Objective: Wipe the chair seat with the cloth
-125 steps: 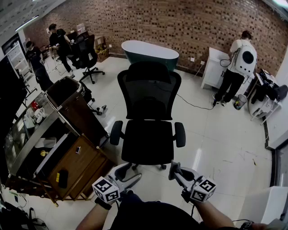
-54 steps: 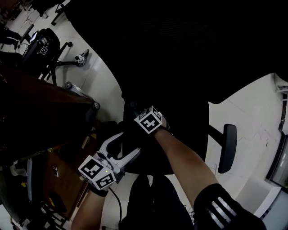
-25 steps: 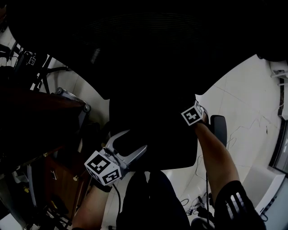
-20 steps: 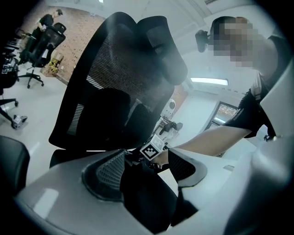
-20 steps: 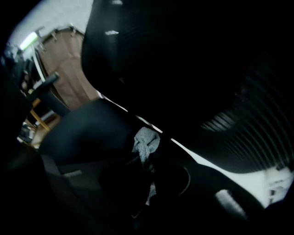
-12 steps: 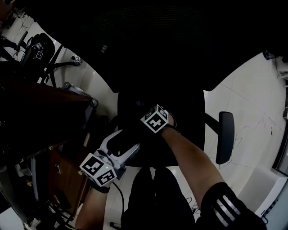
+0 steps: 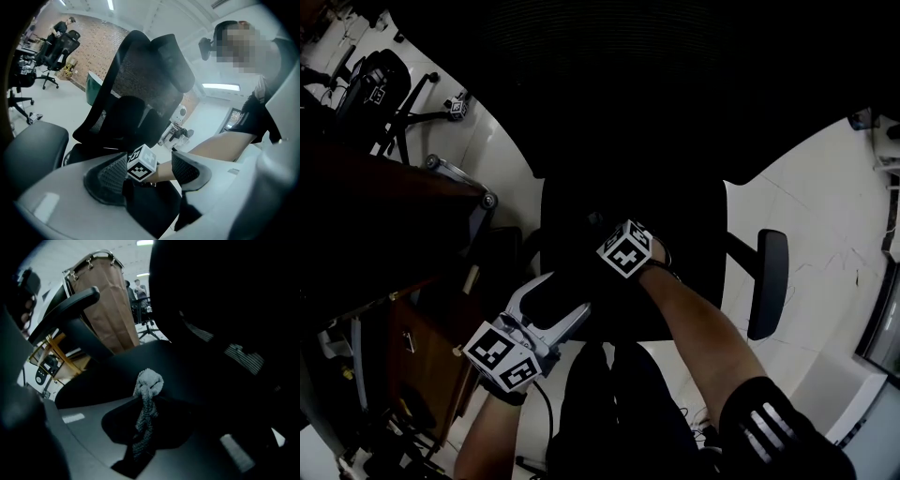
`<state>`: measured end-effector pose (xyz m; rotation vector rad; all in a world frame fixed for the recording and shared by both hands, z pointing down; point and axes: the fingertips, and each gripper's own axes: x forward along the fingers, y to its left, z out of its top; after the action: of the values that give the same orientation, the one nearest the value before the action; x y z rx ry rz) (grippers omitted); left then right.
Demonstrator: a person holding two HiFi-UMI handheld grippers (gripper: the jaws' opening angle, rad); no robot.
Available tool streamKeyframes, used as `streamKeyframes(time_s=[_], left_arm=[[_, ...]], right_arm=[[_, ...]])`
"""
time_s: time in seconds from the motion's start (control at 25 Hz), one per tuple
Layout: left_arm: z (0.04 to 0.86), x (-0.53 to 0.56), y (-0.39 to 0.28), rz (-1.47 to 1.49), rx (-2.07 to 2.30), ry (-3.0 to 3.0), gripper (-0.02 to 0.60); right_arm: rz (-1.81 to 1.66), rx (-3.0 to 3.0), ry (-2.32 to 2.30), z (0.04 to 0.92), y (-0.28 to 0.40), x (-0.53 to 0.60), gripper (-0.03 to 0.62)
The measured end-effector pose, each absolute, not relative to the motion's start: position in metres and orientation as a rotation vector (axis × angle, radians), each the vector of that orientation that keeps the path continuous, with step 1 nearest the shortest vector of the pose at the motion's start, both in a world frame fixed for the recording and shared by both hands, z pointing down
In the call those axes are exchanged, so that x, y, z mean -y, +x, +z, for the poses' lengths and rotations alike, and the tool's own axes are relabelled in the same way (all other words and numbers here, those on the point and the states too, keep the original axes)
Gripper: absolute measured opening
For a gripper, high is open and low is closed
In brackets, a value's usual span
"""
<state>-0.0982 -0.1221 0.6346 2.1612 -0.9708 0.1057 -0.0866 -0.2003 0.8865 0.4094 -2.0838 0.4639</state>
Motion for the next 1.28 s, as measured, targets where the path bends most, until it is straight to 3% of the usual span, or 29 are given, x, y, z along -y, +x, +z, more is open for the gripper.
streamKeyframes(time_s=[0.32, 0.6, 0.72, 1.08, 1.28], left_arm=[[0.636, 0.107, -0.062, 0.105, 0.854, 2.186, 0.322], [0.629, 0.100, -0.049, 0.095, 0.781, 2.231, 0.322], [0.631, 0.102, -0.050, 0.110, 0.782, 2.234, 0.322], [0.626, 0.071, -0.100, 0.166, 0.893, 2.169, 0.322], [0.620, 0.059, -0.111, 0.149, 0.915, 2.141, 0.322]], right_arm=[[0.529, 1.853, 0.643, 0.887, 0.084, 0.202, 0.052], [0.547, 1.760, 0.770, 0.873, 0.141, 0.196, 0.053], [0.595, 1.852, 0.766, 0.867, 0.110, 0.199, 0.052], [0.643, 2.147, 0.488, 0.850, -0.107, 0.131, 0.052], [0.593, 2.147, 0.349, 0.851, -0.157, 0.099, 0.052]])
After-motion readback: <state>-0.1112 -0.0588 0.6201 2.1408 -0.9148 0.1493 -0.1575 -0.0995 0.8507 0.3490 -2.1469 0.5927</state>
